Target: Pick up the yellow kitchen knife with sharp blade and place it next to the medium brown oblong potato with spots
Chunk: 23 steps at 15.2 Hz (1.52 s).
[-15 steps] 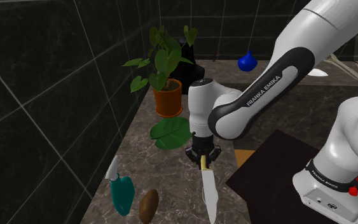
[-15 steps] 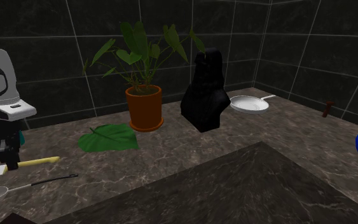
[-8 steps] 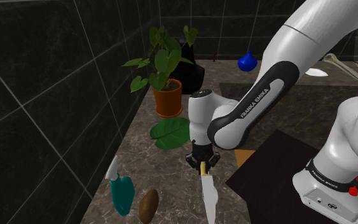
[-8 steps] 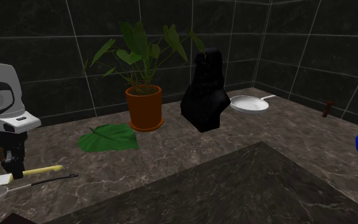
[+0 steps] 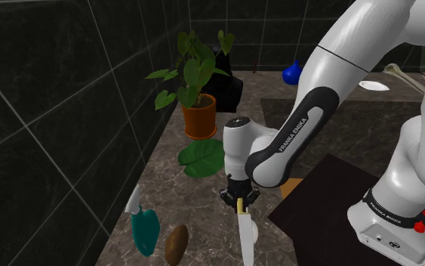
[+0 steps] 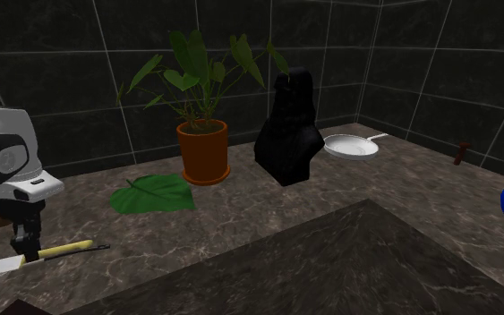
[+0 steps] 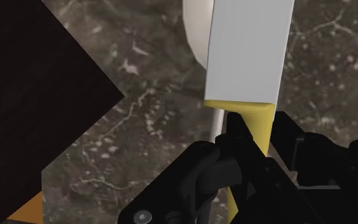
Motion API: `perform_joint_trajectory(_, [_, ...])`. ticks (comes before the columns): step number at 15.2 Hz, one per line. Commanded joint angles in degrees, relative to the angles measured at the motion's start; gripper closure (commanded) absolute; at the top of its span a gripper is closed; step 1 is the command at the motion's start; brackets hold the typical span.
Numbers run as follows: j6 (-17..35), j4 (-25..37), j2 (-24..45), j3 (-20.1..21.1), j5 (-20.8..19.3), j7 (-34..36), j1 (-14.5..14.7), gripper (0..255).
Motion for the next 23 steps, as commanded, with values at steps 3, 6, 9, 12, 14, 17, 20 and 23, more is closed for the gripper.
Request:
perform_joint_trajectory(3, [0.2,0.0,0.4,-0.1,-0.1,0.0,0.1,255])
perform_joint_trajectory(6, [0.2,0.0,0.3,0.0,-0.1,0.0,0.0,0])
perform_joint_trajectory(9, [0.3,0.0,0.4,-0.1,-0.1,0.0,0.0,0])
perform_joint_trajectory(12, [-1.8,0.1,-1.6,0.2,0.3,-0.3,-0.3,0])
perform_joint_trajectory(14, [-5.9,0.5,-5.3,0.4,1.0,-0.8,-1.0,0])
perform_joint_trajectory(17, [-7.5,0.8,-6.7,0.4,1.3,-1.0,-1.2,0])
perform_joint_trajectory(20, [-7.5,0.8,-6.7,0.4,1.3,-1.0,-1.2,0])
perform_joint_trajectory(23, [-7.5,0.8,-6.7,0.4,1.3,-1.0,-1.2,0])
